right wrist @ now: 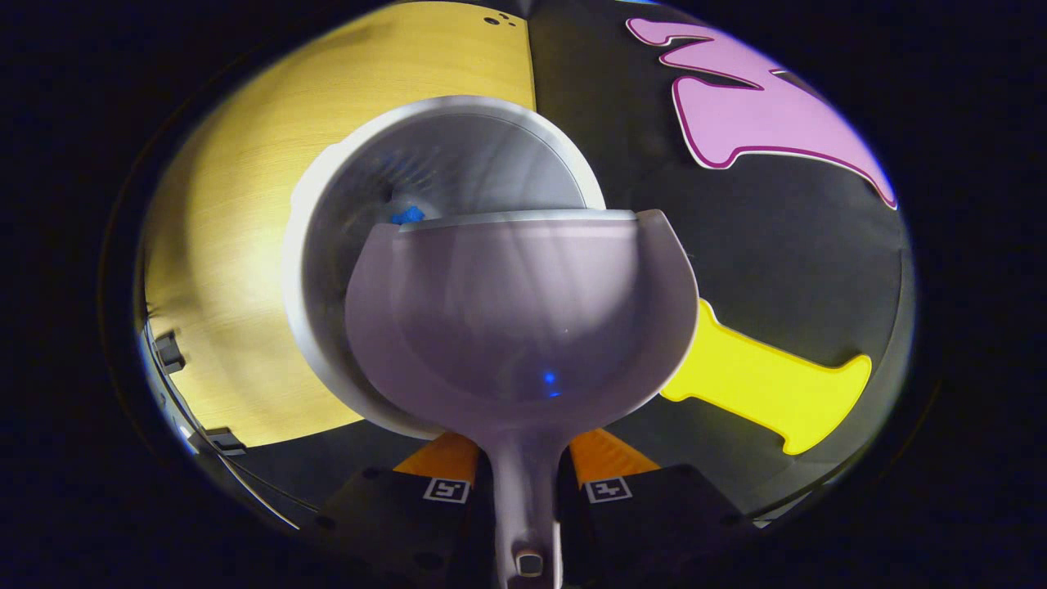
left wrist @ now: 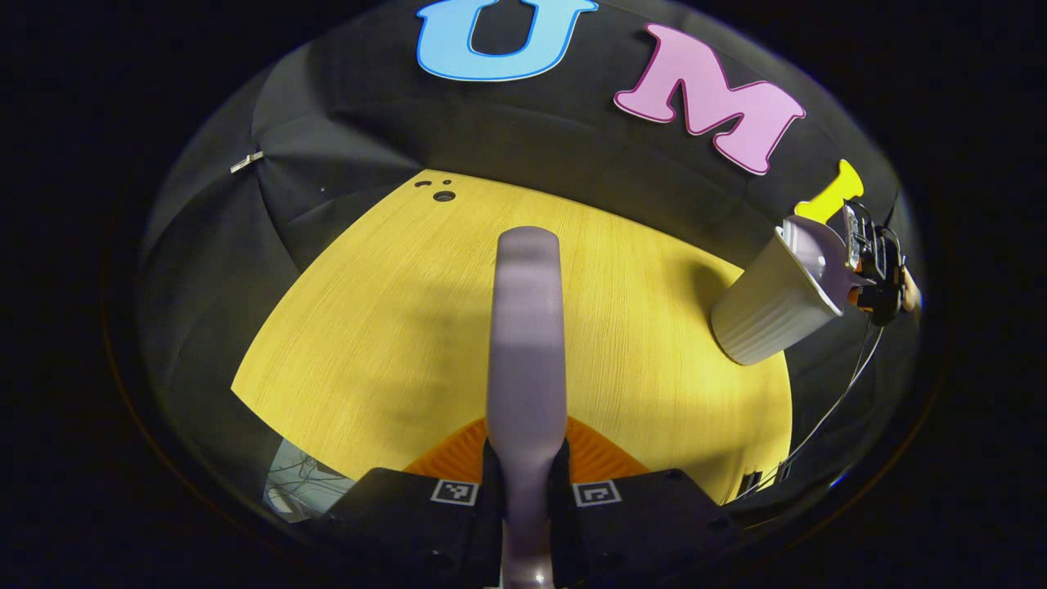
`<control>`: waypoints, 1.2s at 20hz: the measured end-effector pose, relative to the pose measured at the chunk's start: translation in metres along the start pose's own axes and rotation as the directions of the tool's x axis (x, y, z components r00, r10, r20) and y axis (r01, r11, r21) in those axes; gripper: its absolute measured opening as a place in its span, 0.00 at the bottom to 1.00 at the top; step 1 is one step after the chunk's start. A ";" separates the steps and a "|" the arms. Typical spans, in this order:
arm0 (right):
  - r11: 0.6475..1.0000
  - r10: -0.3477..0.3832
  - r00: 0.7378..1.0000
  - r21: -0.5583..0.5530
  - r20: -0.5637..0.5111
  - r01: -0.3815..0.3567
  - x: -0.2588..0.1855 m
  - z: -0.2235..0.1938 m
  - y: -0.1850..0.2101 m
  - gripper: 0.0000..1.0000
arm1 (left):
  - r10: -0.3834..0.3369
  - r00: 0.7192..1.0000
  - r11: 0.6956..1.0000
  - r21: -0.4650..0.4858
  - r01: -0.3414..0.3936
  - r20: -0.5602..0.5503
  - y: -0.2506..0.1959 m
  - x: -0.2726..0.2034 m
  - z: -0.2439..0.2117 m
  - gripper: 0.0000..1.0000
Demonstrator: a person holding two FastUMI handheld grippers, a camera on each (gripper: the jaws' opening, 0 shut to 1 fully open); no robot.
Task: Pick up the small broom and dustpan from the desktop, sweep the trash into the dustpan with the broom, and then empty the trash into the garbage bin.
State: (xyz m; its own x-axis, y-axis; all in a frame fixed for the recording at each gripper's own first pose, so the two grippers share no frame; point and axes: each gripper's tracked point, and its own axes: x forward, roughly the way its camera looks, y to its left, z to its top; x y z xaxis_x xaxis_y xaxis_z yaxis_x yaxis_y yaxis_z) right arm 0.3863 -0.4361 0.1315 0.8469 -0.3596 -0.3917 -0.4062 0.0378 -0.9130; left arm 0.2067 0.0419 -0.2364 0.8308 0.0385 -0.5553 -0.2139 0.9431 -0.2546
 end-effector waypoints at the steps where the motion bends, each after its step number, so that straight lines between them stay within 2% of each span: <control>1: 1.000 -0.002 1.000 0.010 -0.008 0.002 -0.003 0.000 -0.001 0.36 | -0.005 1.000 1.000 0.000 0.005 0.009 0.000 -0.001 0.000 0.27; 4: 0.993 0.007 1.000 0.121 -0.029 -0.004 -0.015 -0.008 -0.005 0.36 | -0.035 0.999 0.999 -0.018 0.035 0.022 -0.003 -0.005 0.000 0.28; 7: 0.946 0.032 0.999 0.324 -0.018 -0.024 -0.036 -0.016 -0.012 0.36 | -0.020 0.999 1.000 -0.008 0.020 0.041 0.008 -0.011 -0.001 0.28; 11: 0.836 -0.009 1.000 0.549 0.010 0.002 -0.057 -0.021 -0.035 0.39 | -0.035 0.997 0.999 -0.010 0.035 0.062 0.032 -0.021 0.006 0.28; 12: 0.810 -0.011 1.000 0.587 0.000 0.009 -0.063 -0.023 -0.037 0.36 | -0.038 0.997 0.999 -0.007 0.039 0.064 0.040 -0.023 0.008 0.28; 17: 0.692 -0.016 1.000 0.721 -0.020 0.026 -0.110 -0.026 -0.026 0.36 | -0.040 0.994 0.998 0.044 0.036 0.101 0.085 -0.034 0.026 0.28; 19: 0.631 -0.007 1.000 0.776 0.002 0.003 -0.135 -0.020 -0.017 0.36 | -0.045 0.992 0.998 0.053 0.039 0.118 0.099 -0.037 0.032 0.27; 22: 0.507 -0.011 0.997 0.860 0.075 -0.060 -0.176 0.003 0.001 0.36 | -0.063 0.989 0.996 0.076 0.053 0.136 0.109 -0.036 0.038 0.28; 24: 0.454 -0.034 0.992 0.886 0.123 -0.094 -0.197 0.022 0.009 0.36 | -0.086 0.986 0.992 0.099 0.072 0.140 0.112 -0.032 0.041 0.28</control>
State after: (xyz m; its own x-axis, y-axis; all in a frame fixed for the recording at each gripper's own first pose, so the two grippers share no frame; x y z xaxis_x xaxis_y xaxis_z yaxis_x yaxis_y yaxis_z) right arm 0.2231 -0.3446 0.1984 0.8959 -0.2433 -0.3716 0.0399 0.8773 -0.4783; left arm 0.1767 0.1595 -0.2146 0.9099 0.0035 -0.4147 -0.1013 0.9715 -0.2142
